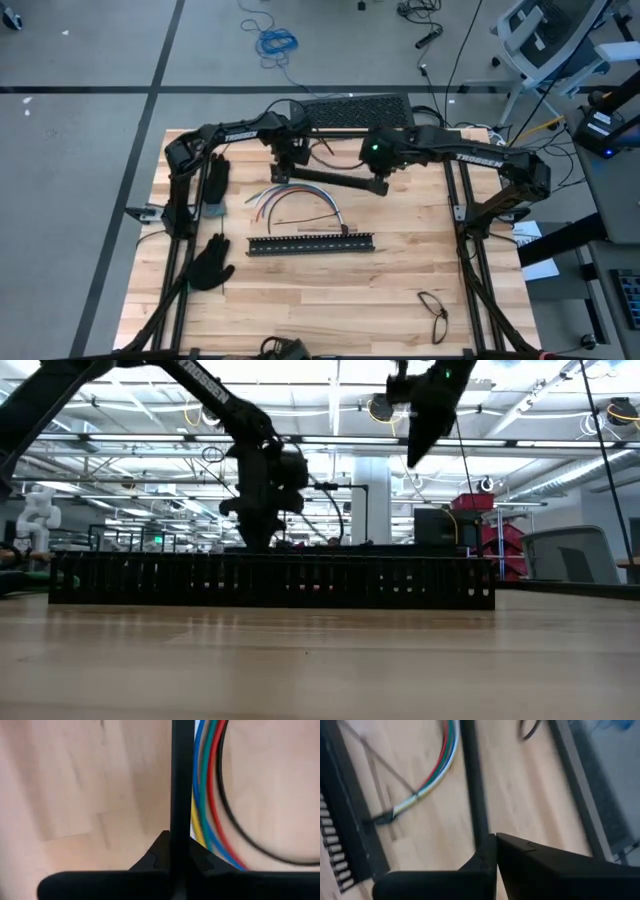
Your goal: Ziptie cables
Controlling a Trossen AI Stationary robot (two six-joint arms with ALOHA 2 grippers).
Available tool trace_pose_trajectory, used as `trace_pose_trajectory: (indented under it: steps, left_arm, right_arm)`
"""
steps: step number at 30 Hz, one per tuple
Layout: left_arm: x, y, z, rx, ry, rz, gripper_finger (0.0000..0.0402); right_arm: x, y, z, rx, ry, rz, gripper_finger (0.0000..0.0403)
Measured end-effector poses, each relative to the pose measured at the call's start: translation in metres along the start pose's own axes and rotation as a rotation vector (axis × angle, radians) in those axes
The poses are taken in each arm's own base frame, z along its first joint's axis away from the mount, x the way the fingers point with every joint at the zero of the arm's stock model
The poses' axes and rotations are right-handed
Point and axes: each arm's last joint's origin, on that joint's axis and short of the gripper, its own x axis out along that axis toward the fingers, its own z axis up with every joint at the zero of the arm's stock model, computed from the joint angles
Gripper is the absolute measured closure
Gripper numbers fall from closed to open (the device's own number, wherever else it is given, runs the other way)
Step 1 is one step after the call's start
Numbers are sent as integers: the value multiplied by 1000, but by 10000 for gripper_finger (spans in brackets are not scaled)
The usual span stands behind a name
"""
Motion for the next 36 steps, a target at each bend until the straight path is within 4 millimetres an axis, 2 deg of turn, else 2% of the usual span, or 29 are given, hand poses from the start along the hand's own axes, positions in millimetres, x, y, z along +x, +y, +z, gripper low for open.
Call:
trace_pose_trajectory:
  steps: [5,8,11,15,20,23,26,31,34,36]
  left_arm:
    - [-28,-13,11,73,12,186,386]
    - [-49,-25,17,101,18,297,386]
    - [-72,-42,21,134,21,407,386]
    - [-110,-74,25,188,-19,549,386]
    - [-156,-126,24,306,-65,733,386]
    - [-173,-152,16,317,-71,855,386]
    - [-170,-173,1,325,-29,932,386]
    - [-121,-201,-32,420,142,997,386]
    - [-98,-214,-44,492,198,1095,386]
    - [-95,-223,-44,522,165,1151,386]
  right_arm:
    - [-38,-24,4,131,-127,-44,393]
    - [-49,-44,-4,277,-156,37,372]
    - [-51,-66,-11,436,-157,183,342]
    - [-51,-91,-12,548,-235,352,295]
    - [-41,-116,-11,628,-272,555,239]
    - [-38,-123,-10,613,-304,629,219]
    - [-35,-127,-6,595,-340,663,210]
    - [-38,-124,0,581,-371,831,209]
    - [-23,-113,2,571,-319,867,209]
    - [-9,-105,4,566,-279,897,208]
